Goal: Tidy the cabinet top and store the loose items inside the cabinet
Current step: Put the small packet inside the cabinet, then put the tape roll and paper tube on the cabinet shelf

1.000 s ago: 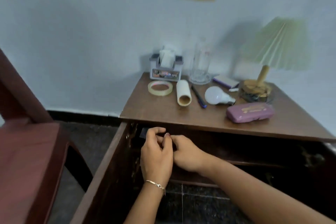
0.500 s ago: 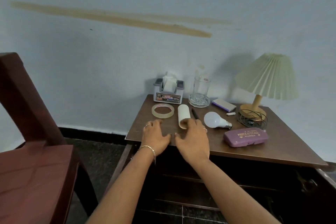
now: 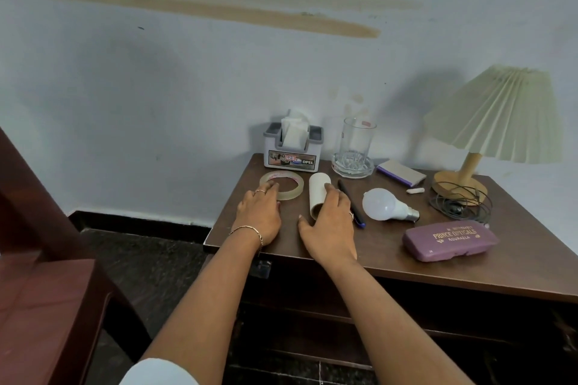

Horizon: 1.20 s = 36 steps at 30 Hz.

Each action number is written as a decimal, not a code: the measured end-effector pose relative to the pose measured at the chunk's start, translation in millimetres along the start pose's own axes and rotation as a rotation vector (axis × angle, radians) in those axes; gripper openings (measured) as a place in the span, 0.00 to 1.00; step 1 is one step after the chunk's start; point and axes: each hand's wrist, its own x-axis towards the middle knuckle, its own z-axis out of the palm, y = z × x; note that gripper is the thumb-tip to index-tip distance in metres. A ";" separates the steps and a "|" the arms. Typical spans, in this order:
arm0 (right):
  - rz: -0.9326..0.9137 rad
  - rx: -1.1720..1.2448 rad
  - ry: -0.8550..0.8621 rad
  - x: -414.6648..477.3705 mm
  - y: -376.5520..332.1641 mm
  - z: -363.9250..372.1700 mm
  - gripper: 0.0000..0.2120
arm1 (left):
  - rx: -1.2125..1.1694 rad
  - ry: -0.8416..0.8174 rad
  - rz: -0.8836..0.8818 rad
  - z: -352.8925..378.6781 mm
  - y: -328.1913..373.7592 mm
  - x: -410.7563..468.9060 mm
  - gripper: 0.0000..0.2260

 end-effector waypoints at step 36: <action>0.557 0.979 -0.956 -68.6 59.5 -107.0 0.26 | -1.133 0.045 -0.242 -16.3 3.5 -213.7 0.07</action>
